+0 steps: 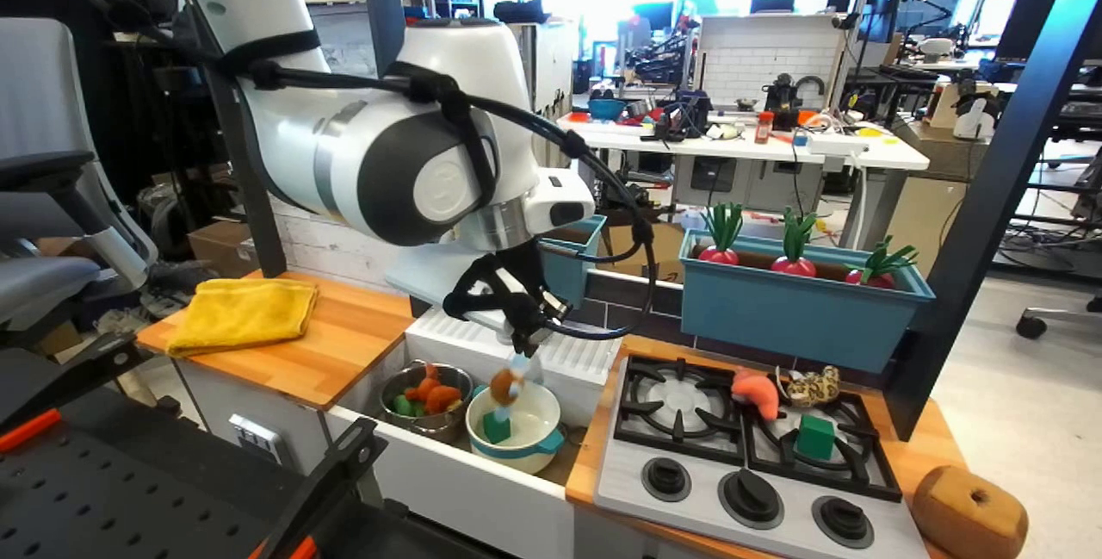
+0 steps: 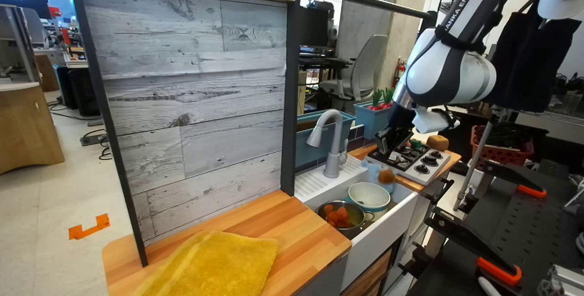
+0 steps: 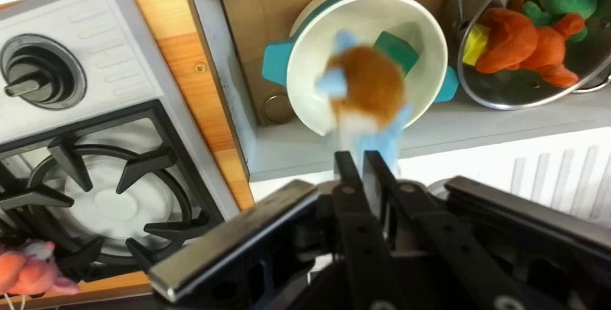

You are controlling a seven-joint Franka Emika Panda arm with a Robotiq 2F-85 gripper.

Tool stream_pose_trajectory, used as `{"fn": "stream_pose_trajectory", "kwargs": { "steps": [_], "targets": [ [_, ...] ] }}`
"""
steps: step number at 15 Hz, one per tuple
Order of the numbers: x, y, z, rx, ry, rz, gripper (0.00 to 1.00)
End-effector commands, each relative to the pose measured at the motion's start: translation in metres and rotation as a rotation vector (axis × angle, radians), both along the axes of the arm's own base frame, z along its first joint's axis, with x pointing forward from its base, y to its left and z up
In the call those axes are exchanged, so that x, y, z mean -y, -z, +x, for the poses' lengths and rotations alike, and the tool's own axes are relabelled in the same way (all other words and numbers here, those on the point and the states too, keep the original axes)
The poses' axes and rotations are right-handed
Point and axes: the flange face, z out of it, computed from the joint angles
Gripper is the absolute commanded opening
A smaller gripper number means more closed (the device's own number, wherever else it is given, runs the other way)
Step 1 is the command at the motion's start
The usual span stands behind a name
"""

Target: Pick up all the plush toys from the counter and the stove, then wipe the counter

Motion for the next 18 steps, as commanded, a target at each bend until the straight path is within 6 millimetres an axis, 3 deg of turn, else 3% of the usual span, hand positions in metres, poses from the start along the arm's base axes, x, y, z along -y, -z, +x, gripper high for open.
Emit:
{"fn": "stream_pose_trajectory", "kwargs": {
  "steps": [1, 4, 7, 9, 12, 14, 16, 18],
  "targets": [
    [0.000, 0.008, 0.003, 0.038, -0.002, 0.013, 0.43],
    [0.020, -0.006, 0.003, 0.032, 0.032, -0.025, 0.64],
    [0.079, -0.031, 0.020, 0.148, 0.094, -0.098, 0.88],
    [0.129, -0.041, 0.032, 0.196, 0.192, -0.147, 1.00],
    [0.191, -0.038, 0.041, 0.189, 0.328, -0.232, 1.00],
    [0.218, -0.023, 0.044, 0.155, 0.411, -0.261, 1.00],
    [0.231, -0.003, 0.048, 0.124, 0.485, -0.249, 1.00],
    [0.231, 0.017, 0.056, 0.105, 0.543, -0.220, 1.00]
  ]
}}
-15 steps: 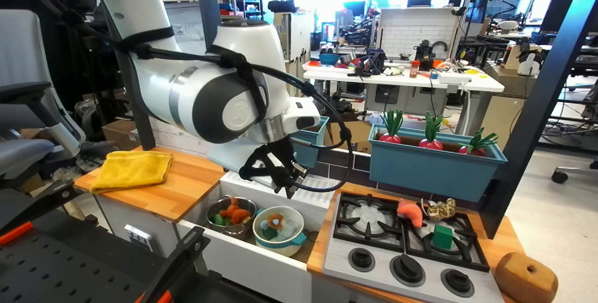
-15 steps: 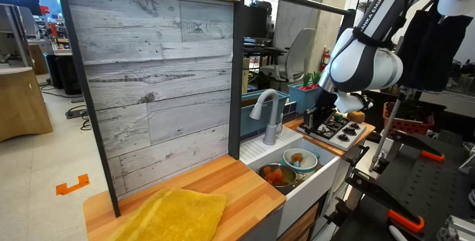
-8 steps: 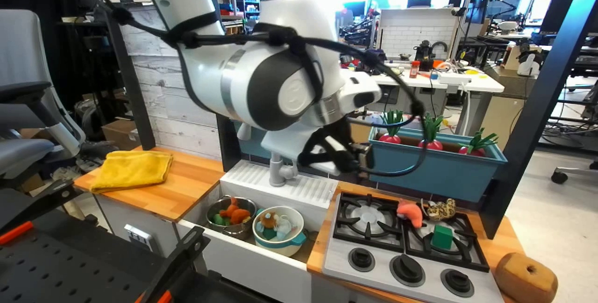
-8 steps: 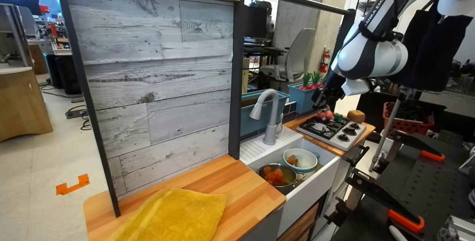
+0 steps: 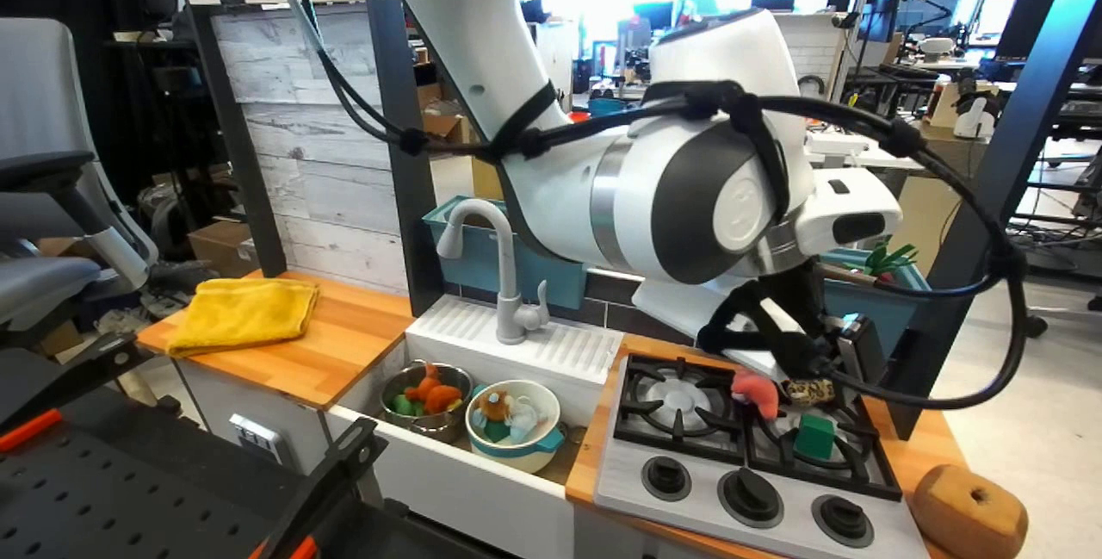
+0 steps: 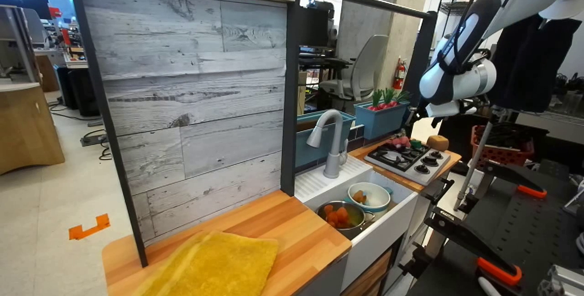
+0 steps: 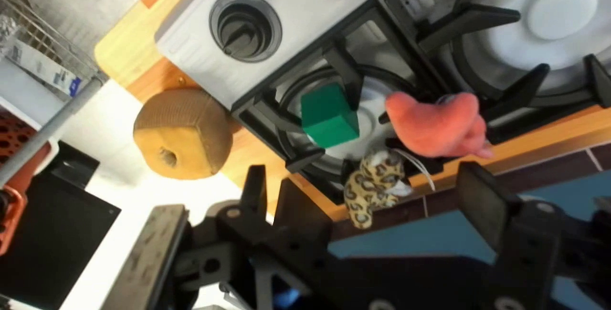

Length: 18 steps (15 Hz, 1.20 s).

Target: Pick up all the plush toys from the counter and the stove, then wipe the counter

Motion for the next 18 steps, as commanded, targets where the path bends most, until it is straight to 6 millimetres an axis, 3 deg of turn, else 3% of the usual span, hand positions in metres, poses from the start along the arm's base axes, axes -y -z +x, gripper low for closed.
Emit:
{"fn": "stream_pose_trajectory", "kwargs": {
  "steps": [1, 5, 7, 8, 10, 13, 16, 18],
  "targets": [
    [-0.001, 0.037, 0.028, 0.018, 0.099, 0.047, 0.98],
    [-0.019, 0.062, 0.047, 0.097, 0.123, 0.094, 0.87],
    [-0.025, 0.071, 0.053, 0.098, 0.118, 0.095, 0.63],
    [-0.025, 0.075, 0.054, 0.089, 0.116, 0.094, 0.62],
    [-0.023, 0.077, 0.055, 0.083, 0.118, 0.096, 0.46],
    [-0.019, 0.065, 0.055, 0.079, 0.126, 0.105, 0.23],
    [-0.035, 0.047, 0.051, 0.038, 0.086, 0.149, 0.03],
    [-0.059, 0.028, 0.039, -0.031, -0.011, 0.193, 0.05]
  ]
}}
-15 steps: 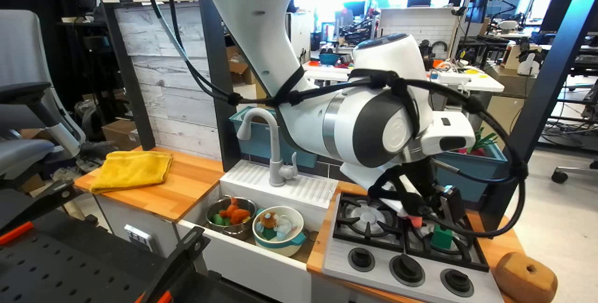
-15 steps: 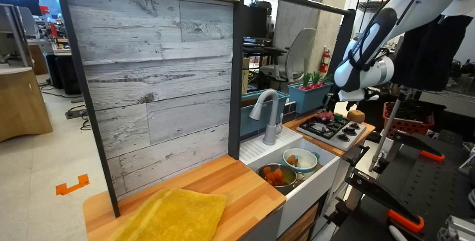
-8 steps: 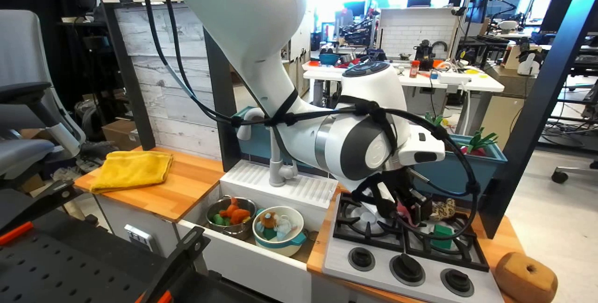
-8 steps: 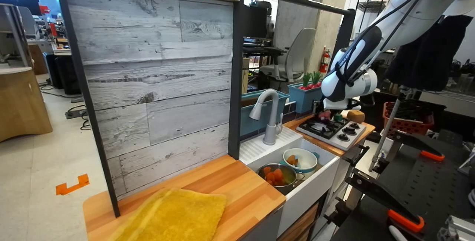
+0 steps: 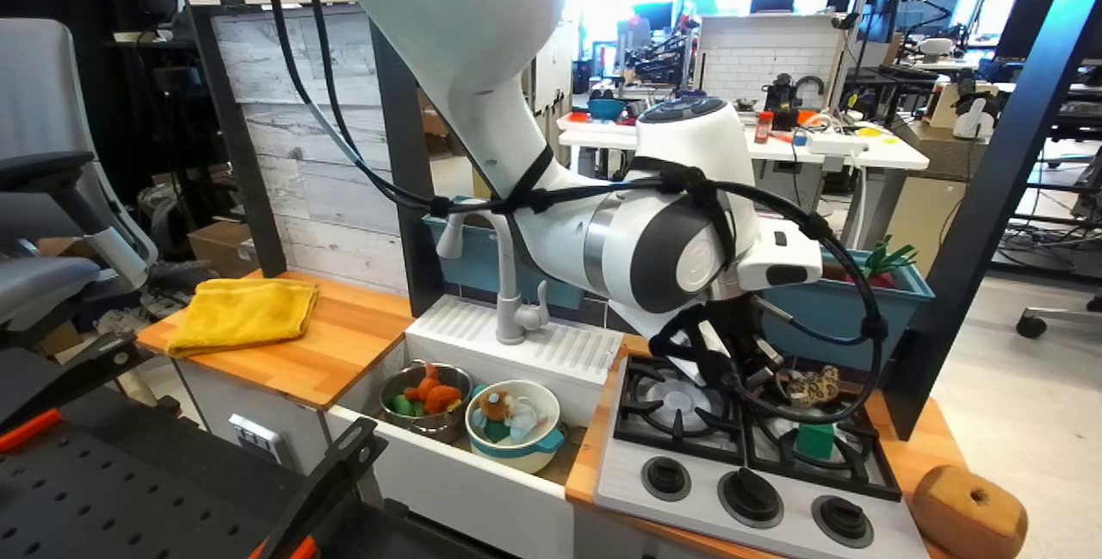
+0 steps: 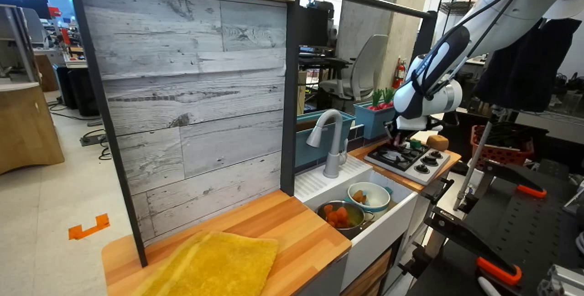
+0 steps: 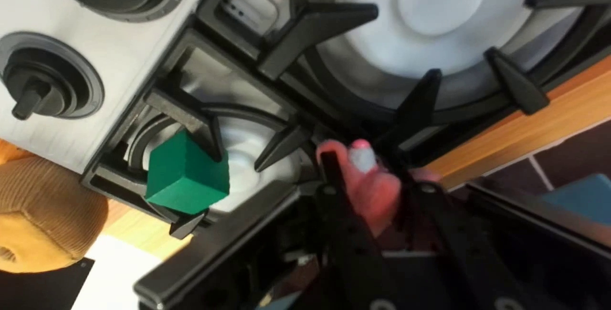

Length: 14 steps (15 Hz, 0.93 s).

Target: Pick up all the plush toys from the counter and the stove, then wipe the counter

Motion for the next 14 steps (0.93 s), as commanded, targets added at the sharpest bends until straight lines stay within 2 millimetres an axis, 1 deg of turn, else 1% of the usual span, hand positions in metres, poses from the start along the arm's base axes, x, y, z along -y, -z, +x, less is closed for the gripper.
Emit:
{"fn": "stream_pose_trajectory", "kwargs": {
  "steps": [1, 2, 3, 5, 7, 10, 11, 13, 14],
  "targets": [
    [-0.035, -0.042, -0.015, -0.080, -0.156, 0.094, 0.03],
    [-0.042, -0.051, -0.019, -0.081, -0.208, 0.107, 0.02],
    [-0.052, -0.058, -0.022, -0.085, -0.259, 0.120, 0.05],
    [-0.080, -0.067, -0.031, -0.077, -0.369, 0.147, 0.04],
    [-0.117, -0.061, -0.049, -0.129, -0.462, 0.189, 0.04],
    [-0.166, -0.040, -0.070, -0.238, -0.548, 0.255, 0.04],
    [-0.179, -0.032, -0.073, -0.239, -0.559, 0.259, 0.04],
    [-0.196, -0.019, -0.076, -0.231, -0.570, 0.237, 0.04],
    [-0.201, -0.017, -0.077, -0.227, -0.575, 0.227, 0.43]
  ]
}}
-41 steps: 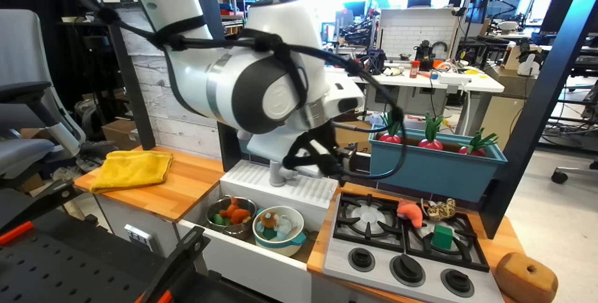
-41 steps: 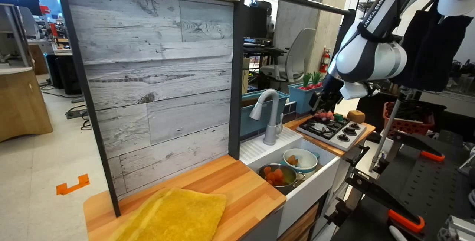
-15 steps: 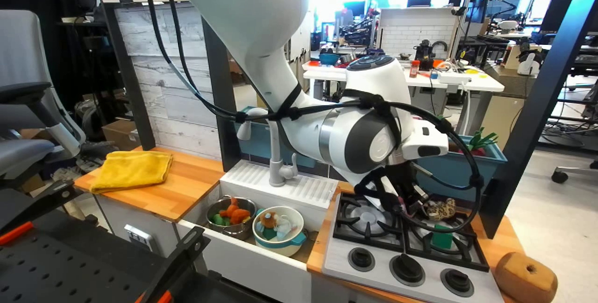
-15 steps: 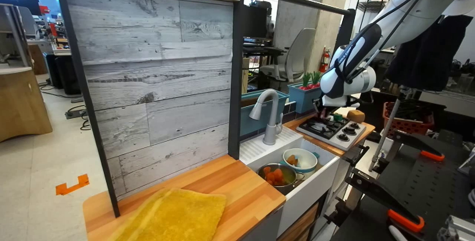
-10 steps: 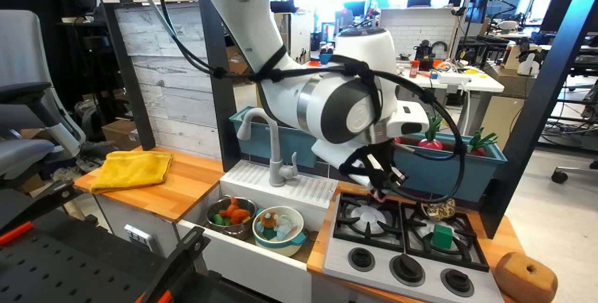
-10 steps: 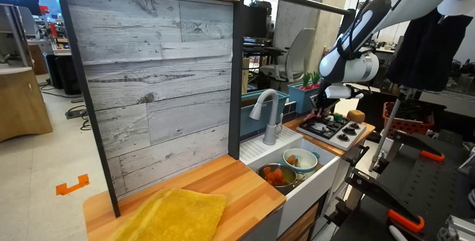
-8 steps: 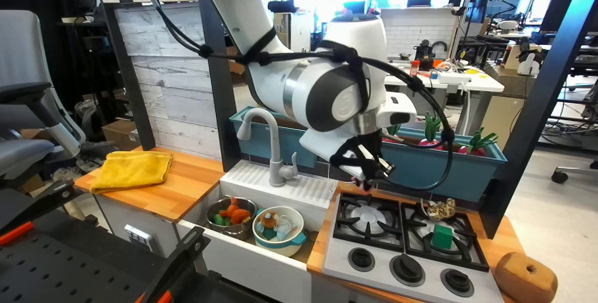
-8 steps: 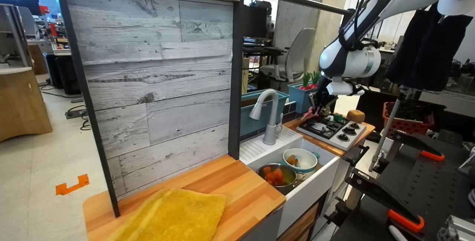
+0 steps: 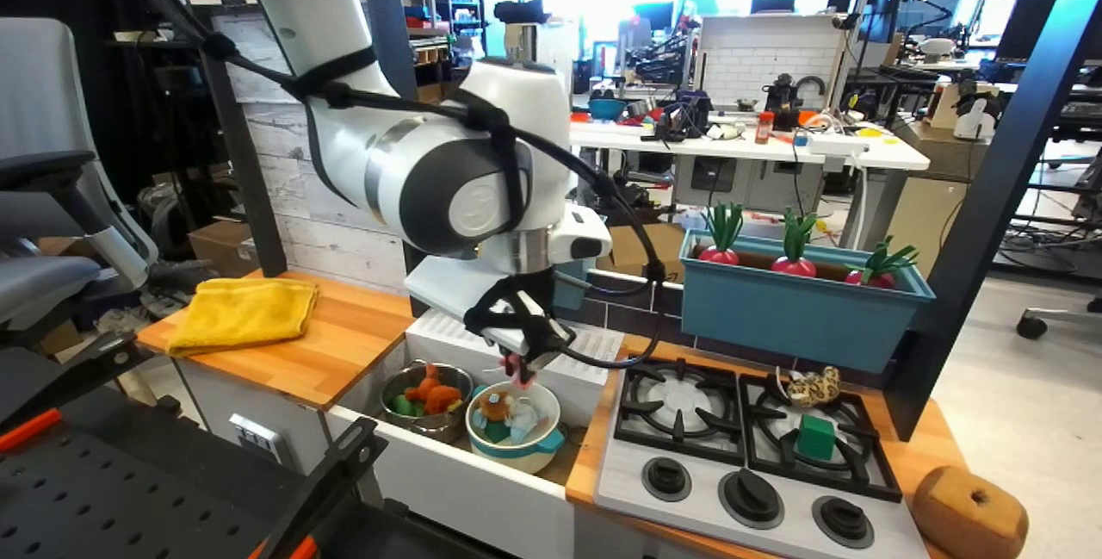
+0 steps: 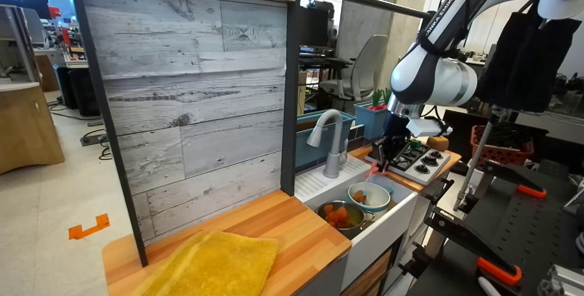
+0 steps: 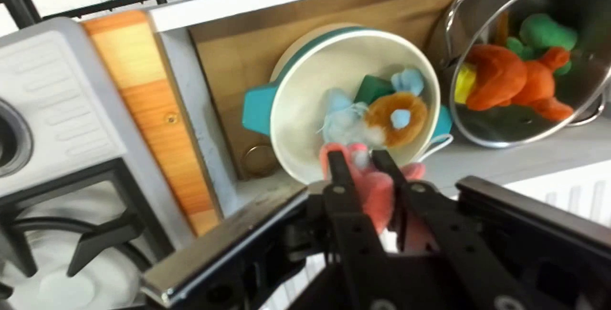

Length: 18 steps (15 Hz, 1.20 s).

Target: Pick up all the plush toys from the counter and the stove, then wipe the counter

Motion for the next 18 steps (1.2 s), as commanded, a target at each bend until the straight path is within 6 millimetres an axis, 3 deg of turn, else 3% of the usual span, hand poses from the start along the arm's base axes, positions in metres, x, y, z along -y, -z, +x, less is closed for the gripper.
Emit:
{"fn": "stream_pose_trajectory", "kwargs": {
  "steps": [1, 5, 9, 13, 16, 18],
  "targets": [
    [-0.016, 0.001, -0.005, 0.028, -0.043, -0.028, 0.44],
    [-0.008, -0.022, -0.012, 0.036, -0.080, -0.078, 0.73],
    [0.055, -0.066, -0.008, 0.024, -0.065, -0.155, 0.99],
    [0.123, -0.093, -0.001, 0.049, 0.072, -0.162, 1.00],
    [0.184, -0.094, 0.005, 0.136, 0.208, -0.242, 1.00],
    [0.214, -0.085, 0.013, 0.240, 0.250, -0.304, 1.00]
  ]
}}
